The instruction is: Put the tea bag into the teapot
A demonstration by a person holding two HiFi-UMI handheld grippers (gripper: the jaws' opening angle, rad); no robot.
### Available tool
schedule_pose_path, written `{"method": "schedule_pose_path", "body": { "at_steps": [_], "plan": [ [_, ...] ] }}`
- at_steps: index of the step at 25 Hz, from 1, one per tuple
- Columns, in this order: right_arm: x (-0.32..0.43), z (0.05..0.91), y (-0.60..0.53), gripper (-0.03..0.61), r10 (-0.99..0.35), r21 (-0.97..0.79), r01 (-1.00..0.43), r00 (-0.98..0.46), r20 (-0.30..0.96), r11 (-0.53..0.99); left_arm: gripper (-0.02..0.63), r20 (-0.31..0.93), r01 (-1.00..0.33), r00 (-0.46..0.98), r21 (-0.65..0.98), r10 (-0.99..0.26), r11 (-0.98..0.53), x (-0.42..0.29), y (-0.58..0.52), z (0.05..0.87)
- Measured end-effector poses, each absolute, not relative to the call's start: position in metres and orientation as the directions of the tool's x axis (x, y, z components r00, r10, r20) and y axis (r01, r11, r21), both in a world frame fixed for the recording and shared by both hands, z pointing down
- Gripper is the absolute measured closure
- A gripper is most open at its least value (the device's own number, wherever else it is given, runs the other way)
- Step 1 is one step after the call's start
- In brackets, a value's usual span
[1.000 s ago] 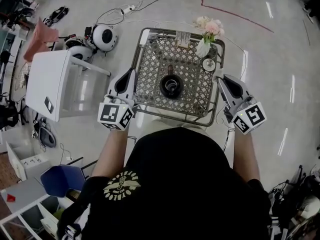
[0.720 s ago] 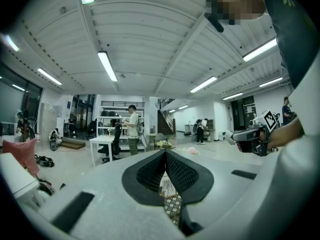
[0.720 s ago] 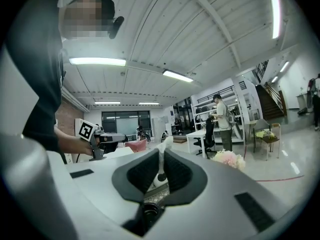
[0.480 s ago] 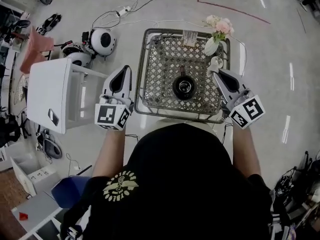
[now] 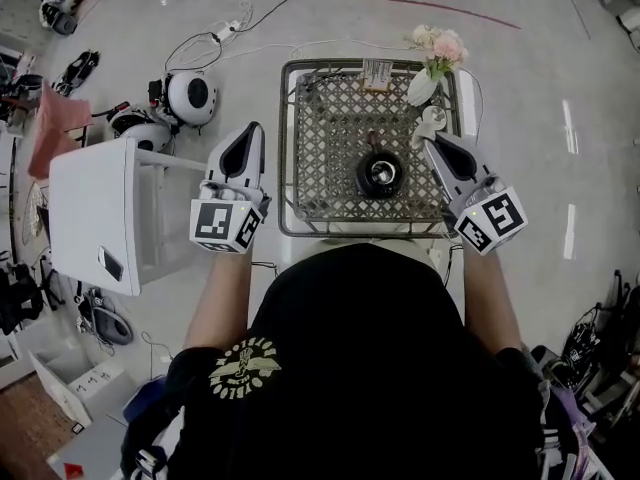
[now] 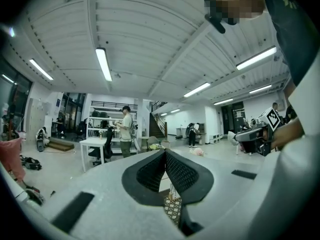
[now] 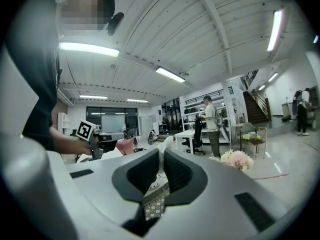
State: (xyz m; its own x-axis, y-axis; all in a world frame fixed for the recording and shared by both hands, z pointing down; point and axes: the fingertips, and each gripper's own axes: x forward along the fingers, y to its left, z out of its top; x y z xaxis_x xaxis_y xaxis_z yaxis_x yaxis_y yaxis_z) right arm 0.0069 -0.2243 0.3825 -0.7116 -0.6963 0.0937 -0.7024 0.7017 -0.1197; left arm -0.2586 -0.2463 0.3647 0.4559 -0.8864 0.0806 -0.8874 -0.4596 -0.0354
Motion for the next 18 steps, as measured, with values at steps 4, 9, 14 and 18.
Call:
{"method": "schedule_pose_path", "body": {
  "at_steps": [4,9,14,18],
  "plan": [
    [-0.001,0.381,-0.220,0.548,-0.709,-0.136,-0.714,-0.699,0.091,0.687,0.617,0.087,-0.881,0.470,-0.026,-0.879,-0.473,-0.270,-0.255,0.367],
    [-0.016,0.378,-0.209,0.493,-0.656,-0.156,-0.656,-0.752,0.064,0.738,0.617,0.089,-0.878,0.474,-0.018,-0.876,-0.478,-0.278,-0.263,0.370],
    [-0.015,0.385,-0.210,0.479,-0.663,-0.161,-0.667,-0.744,0.084,0.728,0.617,0.091,-0.873,0.485,-0.014,-0.870,-0.488,-0.272,-0.265,0.373],
    [-0.011,0.382,-0.213,0.479,-0.659,-0.157,-0.661,-0.749,0.077,0.733,0.617,0.090,-0.871,0.487,-0.017,-0.869,-0.491,-0.263,-0.265,0.372]
  ]
}}
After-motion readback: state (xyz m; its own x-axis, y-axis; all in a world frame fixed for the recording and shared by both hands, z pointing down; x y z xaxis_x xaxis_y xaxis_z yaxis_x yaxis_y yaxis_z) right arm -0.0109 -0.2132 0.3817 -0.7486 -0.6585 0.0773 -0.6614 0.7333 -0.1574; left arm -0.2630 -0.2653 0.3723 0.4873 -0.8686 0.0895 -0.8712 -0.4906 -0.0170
